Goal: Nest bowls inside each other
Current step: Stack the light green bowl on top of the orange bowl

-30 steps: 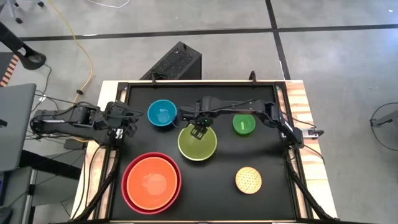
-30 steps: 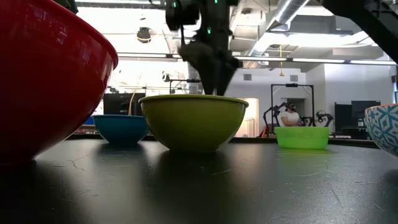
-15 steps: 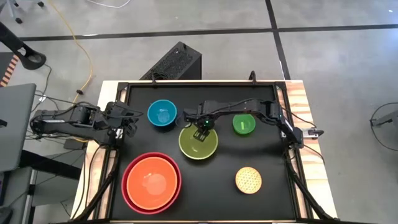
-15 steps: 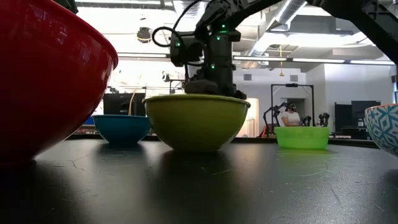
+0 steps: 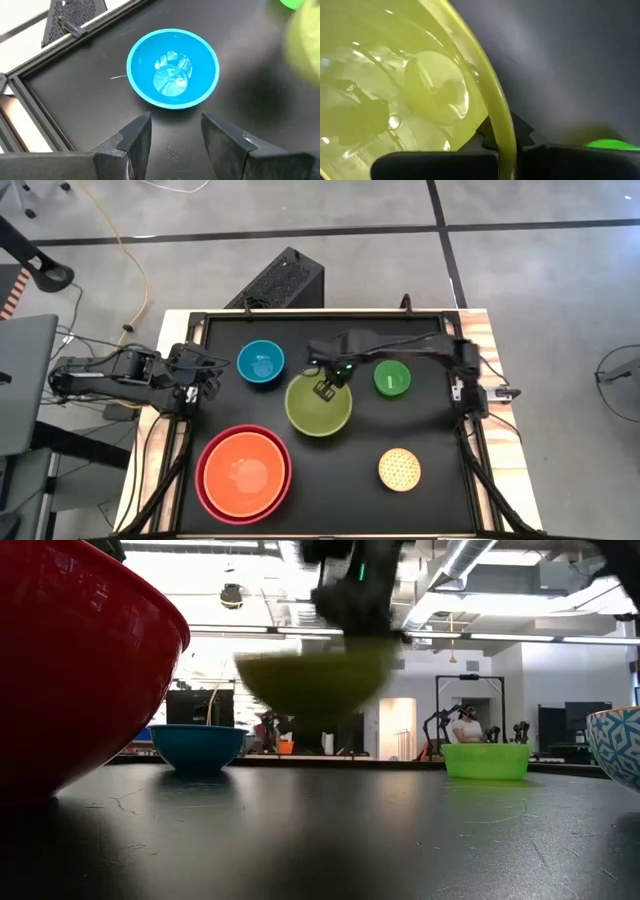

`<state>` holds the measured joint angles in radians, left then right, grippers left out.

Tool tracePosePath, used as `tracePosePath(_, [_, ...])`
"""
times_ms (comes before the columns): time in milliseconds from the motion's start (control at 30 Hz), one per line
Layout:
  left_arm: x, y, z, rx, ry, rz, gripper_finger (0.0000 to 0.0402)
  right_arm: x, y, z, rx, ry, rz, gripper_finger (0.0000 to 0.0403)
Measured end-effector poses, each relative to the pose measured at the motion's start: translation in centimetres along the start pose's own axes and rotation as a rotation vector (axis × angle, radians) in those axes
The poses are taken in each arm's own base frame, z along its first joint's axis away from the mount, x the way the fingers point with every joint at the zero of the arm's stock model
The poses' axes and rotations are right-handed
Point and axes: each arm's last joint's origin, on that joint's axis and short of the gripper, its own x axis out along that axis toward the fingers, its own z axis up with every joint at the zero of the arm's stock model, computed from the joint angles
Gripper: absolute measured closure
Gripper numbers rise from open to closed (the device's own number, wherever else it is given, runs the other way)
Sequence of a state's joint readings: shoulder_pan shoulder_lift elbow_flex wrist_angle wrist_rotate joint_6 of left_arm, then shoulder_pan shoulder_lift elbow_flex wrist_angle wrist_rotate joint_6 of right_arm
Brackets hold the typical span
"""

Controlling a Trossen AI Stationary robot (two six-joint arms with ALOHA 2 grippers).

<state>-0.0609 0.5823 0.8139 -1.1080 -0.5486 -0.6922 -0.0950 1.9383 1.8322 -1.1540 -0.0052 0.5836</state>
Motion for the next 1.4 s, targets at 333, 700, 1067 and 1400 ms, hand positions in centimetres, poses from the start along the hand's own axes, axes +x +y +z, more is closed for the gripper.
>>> tracePosePath(333, [0.0,0.0,0.1,-0.015,-0.012,0.007,0.0239,-4.9,8.5,-4.0,-0.024,-0.256,0.35,0.0387])
tracePosePath(700, [0.0,-0.1,0.1,0.033,0.001,-0.013,0.0239,-1.1,14.4,-3.0,0.031,-0.371,0.507,0.0388])
tracePosePath(1067, [0.0,-0.2,-0.1,0.146,0.042,-0.07,0.0239,2.6,18.9,-0.2,0.117,-0.352,0.521,0.0388])
tracePosePath(1400, [0.0,-0.2,-0.1,0.179,0.044,-0.069,0.0239,4.3,19.1,-0.8,0.134,-0.307,0.536,0.0388])
